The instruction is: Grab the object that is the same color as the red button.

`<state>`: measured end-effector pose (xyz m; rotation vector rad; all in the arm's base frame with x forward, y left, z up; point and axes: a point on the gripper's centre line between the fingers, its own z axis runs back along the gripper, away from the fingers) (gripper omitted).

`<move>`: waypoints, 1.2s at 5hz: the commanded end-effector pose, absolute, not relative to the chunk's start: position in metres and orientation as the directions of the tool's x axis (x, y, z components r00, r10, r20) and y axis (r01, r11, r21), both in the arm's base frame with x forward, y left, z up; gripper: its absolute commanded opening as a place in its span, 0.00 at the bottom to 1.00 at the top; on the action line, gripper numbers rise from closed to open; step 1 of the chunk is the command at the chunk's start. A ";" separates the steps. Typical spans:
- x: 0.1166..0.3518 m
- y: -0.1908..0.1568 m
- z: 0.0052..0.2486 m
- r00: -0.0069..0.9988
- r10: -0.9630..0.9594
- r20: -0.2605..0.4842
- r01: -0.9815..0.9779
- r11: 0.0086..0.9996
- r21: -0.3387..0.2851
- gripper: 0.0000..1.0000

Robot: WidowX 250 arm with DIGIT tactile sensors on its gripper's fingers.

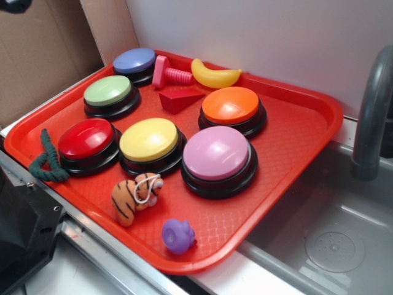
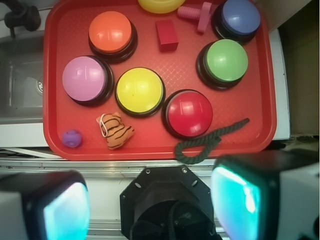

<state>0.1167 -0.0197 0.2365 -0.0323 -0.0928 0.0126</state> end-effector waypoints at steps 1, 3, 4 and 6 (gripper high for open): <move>0.117 -0.020 0.236 0.996 0.014 0.092 -0.011 0.999 -0.033 1.00; 0.155 -0.011 0.214 0.984 -0.001 0.181 0.002 1.000 -0.004 1.00; 0.176 -0.004 0.200 0.980 0.002 0.201 -0.003 1.000 0.003 1.00; 0.230 0.014 0.155 0.962 0.001 0.272 0.000 1.000 -0.004 1.00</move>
